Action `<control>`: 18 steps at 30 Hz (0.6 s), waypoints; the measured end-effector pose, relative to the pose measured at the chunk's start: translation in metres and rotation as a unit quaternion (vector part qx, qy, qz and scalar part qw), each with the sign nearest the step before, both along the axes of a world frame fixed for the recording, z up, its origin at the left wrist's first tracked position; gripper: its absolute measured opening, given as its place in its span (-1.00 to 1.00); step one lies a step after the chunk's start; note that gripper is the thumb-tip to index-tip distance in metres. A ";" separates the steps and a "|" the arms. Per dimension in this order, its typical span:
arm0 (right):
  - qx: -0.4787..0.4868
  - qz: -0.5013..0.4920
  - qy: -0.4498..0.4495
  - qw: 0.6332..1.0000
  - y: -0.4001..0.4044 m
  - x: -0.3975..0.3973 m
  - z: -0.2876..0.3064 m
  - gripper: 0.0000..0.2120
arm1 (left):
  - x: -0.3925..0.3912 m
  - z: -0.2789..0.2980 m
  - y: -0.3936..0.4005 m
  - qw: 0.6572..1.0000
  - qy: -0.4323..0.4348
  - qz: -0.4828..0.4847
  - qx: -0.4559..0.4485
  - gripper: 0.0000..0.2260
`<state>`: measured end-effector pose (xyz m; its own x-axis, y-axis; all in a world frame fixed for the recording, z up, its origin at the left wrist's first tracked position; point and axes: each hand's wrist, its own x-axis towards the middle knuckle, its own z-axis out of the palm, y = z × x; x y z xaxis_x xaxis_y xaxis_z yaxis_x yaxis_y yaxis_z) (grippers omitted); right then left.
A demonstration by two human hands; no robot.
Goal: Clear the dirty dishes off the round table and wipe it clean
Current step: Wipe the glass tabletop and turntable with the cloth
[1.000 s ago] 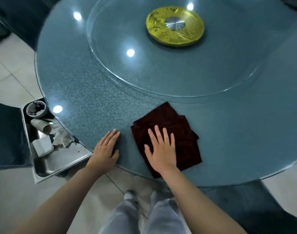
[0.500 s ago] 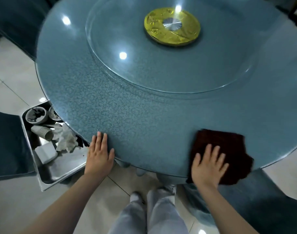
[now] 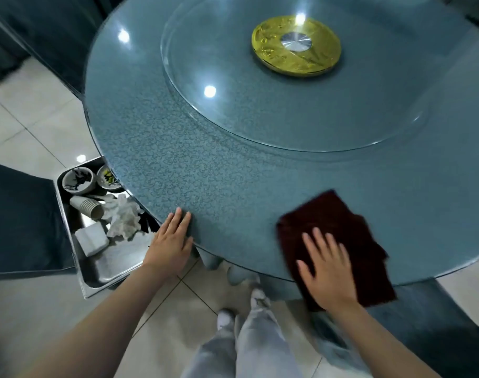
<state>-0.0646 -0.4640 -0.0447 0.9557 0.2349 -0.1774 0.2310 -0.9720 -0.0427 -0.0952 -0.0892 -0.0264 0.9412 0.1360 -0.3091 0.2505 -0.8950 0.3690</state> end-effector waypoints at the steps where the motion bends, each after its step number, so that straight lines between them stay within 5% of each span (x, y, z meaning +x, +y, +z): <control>1: -0.015 -0.031 0.011 0.999 -0.025 -0.005 0.002 -0.36 | 0.001 0.001 -0.001 1.000 0.001 0.005 -0.005 -0.45; 7: -0.023 -0.006 0.039 0.999 -0.023 -0.004 0.003 -0.36 | 0.002 -0.002 0.007 0.998 -0.015 0.028 -0.057 -0.47; 13: 0.058 0.205 0.032 0.977 0.146 0.026 0.005 -0.39 | 0.002 0.012 0.023 0.975 -0.045 0.150 -0.156 -0.48; 18: 0.062 0.289 0.057 0.954 0.251 0.040 0.002 -0.38 | -0.002 0.012 0.044 0.963 -0.089 0.212 -0.137 -0.47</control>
<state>-0.0250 -0.2135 -0.0431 0.6371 0.7418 -0.2093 0.7129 -0.6703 -0.2060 -0.0977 -0.0454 -0.0146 0.8605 0.4566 -0.2260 0.4828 -0.5890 0.6480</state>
